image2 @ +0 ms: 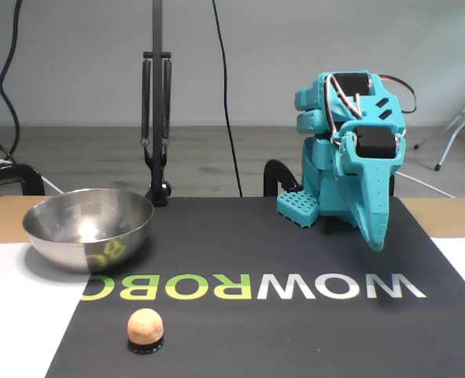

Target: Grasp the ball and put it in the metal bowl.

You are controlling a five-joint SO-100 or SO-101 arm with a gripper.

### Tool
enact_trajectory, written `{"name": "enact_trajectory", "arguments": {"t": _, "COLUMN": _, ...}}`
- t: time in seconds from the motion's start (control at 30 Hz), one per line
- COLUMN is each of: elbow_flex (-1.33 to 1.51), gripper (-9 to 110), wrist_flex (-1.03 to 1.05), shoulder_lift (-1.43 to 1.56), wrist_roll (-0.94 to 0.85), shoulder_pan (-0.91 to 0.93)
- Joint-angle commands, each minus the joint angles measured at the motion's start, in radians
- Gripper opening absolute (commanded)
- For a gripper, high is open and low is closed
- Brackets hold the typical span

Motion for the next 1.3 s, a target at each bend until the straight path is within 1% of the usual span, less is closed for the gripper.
{"name": "enact_trajectory", "arguments": {"t": 0.0, "elbow_flex": 0.035, "gripper": 0, "wrist_flex": 0.0, "shoulder_lift": 0.057, "wrist_roll": -0.005, "shoulder_pan": -0.003}}
{"name": "enact_trajectory", "arguments": {"t": 0.3, "elbow_flex": -0.023, "gripper": 0, "wrist_flex": 0.021, "shoulder_lift": 0.054, "wrist_roll": 0.005, "shoulder_pan": 0.006}}
{"name": "enact_trajectory", "arguments": {"t": 0.5, "elbow_flex": -0.183, "gripper": 0, "wrist_flex": 0.147, "shoulder_lift": 0.005, "wrist_roll": -0.002, "shoulder_pan": 0.005}}
{"name": "enact_trajectory", "arguments": {"t": 0.7, "elbow_flex": -0.489, "gripper": 0, "wrist_flex": 0.308, "shoulder_lift": -0.273, "wrist_roll": -0.003, "shoulder_pan": 0.011}}
{"name": "enact_trajectory", "arguments": {"t": 1.07, "elbow_flex": -1.141, "gripper": 0, "wrist_flex": 0.64, "shoulder_lift": -0.856, "wrist_roll": -0.005, "shoulder_pan": 0.098}}
{"name": "enact_trajectory", "arguments": {"t": 1.27, "elbow_flex": -1.411, "gripper": 0, "wrist_flex": 0.747, "shoulder_lift": -1.146, "wrist_roll": -0.005, "shoulder_pan": 0.141}}
